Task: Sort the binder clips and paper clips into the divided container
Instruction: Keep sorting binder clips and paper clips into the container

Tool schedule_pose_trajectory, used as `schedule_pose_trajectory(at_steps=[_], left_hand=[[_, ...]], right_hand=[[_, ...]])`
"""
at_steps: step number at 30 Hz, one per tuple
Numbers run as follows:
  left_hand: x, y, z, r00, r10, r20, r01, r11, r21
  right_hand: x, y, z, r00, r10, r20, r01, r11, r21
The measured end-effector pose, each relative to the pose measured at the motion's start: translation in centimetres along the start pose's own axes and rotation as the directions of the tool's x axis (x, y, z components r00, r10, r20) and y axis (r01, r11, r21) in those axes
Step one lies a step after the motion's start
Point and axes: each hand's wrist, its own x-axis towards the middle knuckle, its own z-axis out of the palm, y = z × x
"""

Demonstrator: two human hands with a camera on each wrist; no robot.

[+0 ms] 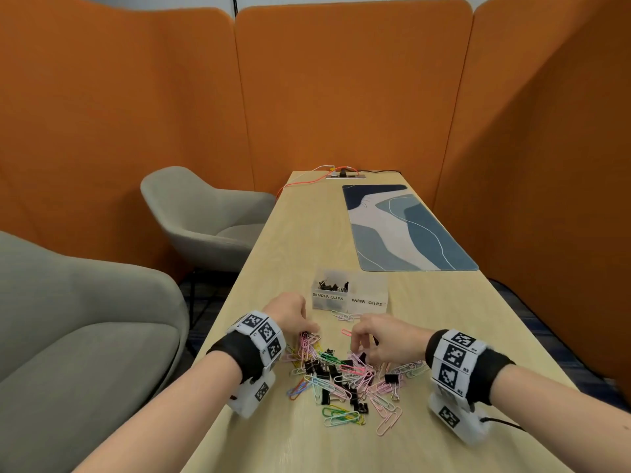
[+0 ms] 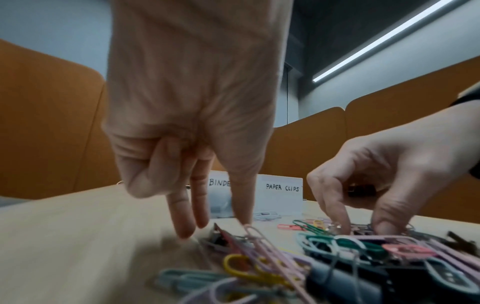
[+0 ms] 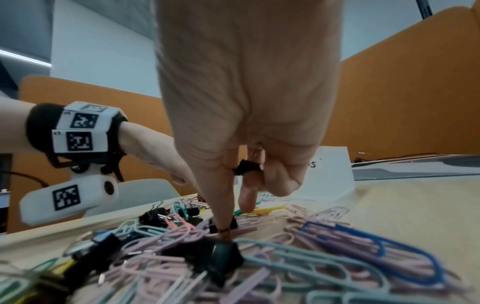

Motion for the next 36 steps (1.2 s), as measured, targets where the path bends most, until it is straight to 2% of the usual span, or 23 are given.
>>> schedule_pose_trajectory(at_steps=[10,15,19,22,27,32,36], left_hand=[[0.1,1.2,0.4,0.998,-0.031,0.053,0.037,0.993,-0.111],[0.2,1.0,0.0,1.000,0.007,-0.012,-0.010,0.973,-0.231],[0.4,1.1,-0.3,0.999,0.026,-0.046,-0.042,0.922,-0.384],[0.3,1.3,-0.4,0.997,0.050,-0.059,-0.069,0.918,-0.391],[0.1,1.6,-0.7,0.992,0.075,-0.101,-0.111,0.900,-0.422],[-0.6,2.0,-1.3,0.983,0.072,-0.170,-0.136,0.905,-0.403],[-1.4,2.3,-1.2,0.985,0.108,-0.136,-0.149,0.925,-0.348]], right_hand=[[0.5,-0.5,0.1,0.999,-0.012,0.042,0.014,0.999,-0.034],[0.5,-0.5,0.1,0.998,0.022,0.051,-0.022,1.000,0.012],[0.3,-0.5,0.1,0.996,0.048,0.077,-0.051,0.998,0.040],[0.5,-0.7,0.4,0.998,0.050,0.049,-0.051,0.999,0.001],[0.7,-0.6,0.0,0.995,0.089,0.034,-0.093,0.987,0.130],[1.4,-0.8,0.2,0.997,0.060,0.049,-0.059,0.998,-0.034],[1.5,-1.3,0.1,0.997,0.036,0.064,-0.029,0.994,-0.104]])
